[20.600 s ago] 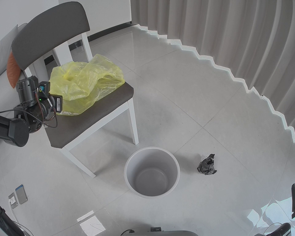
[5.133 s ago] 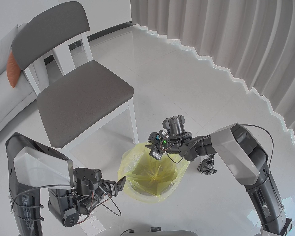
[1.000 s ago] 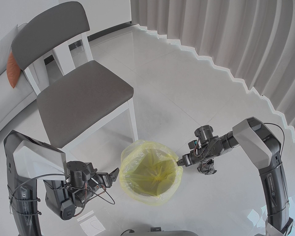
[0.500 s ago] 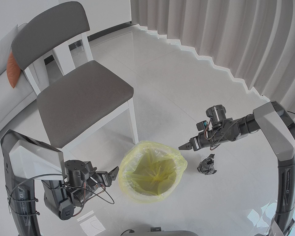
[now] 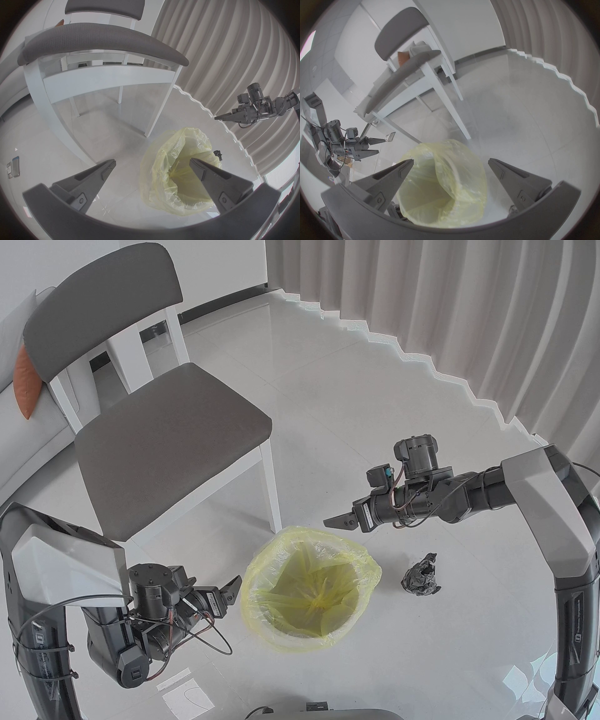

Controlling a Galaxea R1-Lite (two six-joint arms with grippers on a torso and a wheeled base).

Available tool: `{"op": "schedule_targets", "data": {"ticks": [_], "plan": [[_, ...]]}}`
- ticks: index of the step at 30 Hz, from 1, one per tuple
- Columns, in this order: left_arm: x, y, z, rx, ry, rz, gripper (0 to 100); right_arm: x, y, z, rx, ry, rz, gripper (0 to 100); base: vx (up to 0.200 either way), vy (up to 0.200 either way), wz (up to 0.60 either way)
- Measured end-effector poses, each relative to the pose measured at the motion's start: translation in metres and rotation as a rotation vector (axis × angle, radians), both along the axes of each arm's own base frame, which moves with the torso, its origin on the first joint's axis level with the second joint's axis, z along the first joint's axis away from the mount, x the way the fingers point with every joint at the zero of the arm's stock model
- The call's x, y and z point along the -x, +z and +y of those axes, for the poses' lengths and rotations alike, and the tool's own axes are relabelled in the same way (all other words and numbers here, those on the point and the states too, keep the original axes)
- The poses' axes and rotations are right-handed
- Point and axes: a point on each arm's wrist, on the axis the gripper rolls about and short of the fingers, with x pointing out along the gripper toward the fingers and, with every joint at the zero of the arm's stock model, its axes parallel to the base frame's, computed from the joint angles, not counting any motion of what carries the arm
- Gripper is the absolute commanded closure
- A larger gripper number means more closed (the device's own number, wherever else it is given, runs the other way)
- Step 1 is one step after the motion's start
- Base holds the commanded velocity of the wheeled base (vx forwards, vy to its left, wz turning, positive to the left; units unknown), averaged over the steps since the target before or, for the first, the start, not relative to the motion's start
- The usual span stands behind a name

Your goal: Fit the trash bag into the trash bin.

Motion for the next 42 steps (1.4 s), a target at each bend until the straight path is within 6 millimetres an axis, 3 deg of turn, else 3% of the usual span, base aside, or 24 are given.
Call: {"op": "schedule_targets", "data": {"ticks": [11, 40, 41, 42], "plan": [[0.007, 0.004, 0.003, -0.001, 0.003, 0.006, 0, -0.012, -0.028, 0.013, 0.010, 0.087, -0.013, 0, 0.000, 0.000, 0.00], [0.016, 0.012, 0.010, 0.005, 0.009, 0.007, 0, -0.011, -0.057, 0.058, 0.027, 0.200, -0.035, 0, 0.000, 0.000, 0.00], [0.016, 0.012, 0.010, 0.005, 0.008, 0.007, 0, -0.011, -0.059, 0.060, 0.033, 0.209, -0.040, 100, 0.000, 0.000, 0.00], [0.016, 0.012, 0.010, 0.005, 0.008, 0.008, 0, -0.011, -0.060, 0.060, 0.034, 0.211, -0.040, 100, 0.000, 0.000, 0.00]]}}
